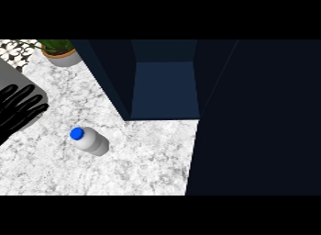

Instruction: Pick up the bottled water, place it into the cabinet and close the cabinet

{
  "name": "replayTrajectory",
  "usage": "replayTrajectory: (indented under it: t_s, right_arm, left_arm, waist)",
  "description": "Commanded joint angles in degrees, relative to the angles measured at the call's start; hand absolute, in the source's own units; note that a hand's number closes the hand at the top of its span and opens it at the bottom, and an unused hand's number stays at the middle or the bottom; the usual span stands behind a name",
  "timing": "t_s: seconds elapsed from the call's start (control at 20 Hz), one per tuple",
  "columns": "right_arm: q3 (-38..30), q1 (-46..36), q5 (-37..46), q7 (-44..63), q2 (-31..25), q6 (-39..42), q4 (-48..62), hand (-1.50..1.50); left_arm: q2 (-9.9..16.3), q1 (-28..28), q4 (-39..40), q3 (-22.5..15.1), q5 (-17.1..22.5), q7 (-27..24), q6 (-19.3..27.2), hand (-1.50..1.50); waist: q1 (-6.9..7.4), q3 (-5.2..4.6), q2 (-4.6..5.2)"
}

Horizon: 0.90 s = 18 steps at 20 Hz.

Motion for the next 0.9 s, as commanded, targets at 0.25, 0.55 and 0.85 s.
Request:
replayTrajectory:
  t_s: [0.25, 0.55, 0.85]
  right_arm:
    - [4.79, 4.73, 3.40, 1.38, -1.04, -0.87, -9.93, -1.50]
    - [5.54, -0.32, 4.48, 4.59, -0.48, -3.27, -8.04, -1.50]
    - [6.07, -2.99, 6.55, 10.36, -1.38, -5.65, -11.58, -1.50]
  left_arm:
    - [-8.21, -3.63, 12.30, -2.10, -18.80, -8.72, -4.94, -1.50]
    - [-10.80, -10.58, 27.34, -1.48, -34.42, -21.15, -10.01, -1.50]
    - [-11.29, -9.12, 34.42, -1.41, -42.28, -31.01, -11.39, -1.50]
  waist:
    - [-0.26, -0.03, -0.04]
    - [-0.86, -0.14, 0.19]
    - [-0.52, -0.16, 0.03]
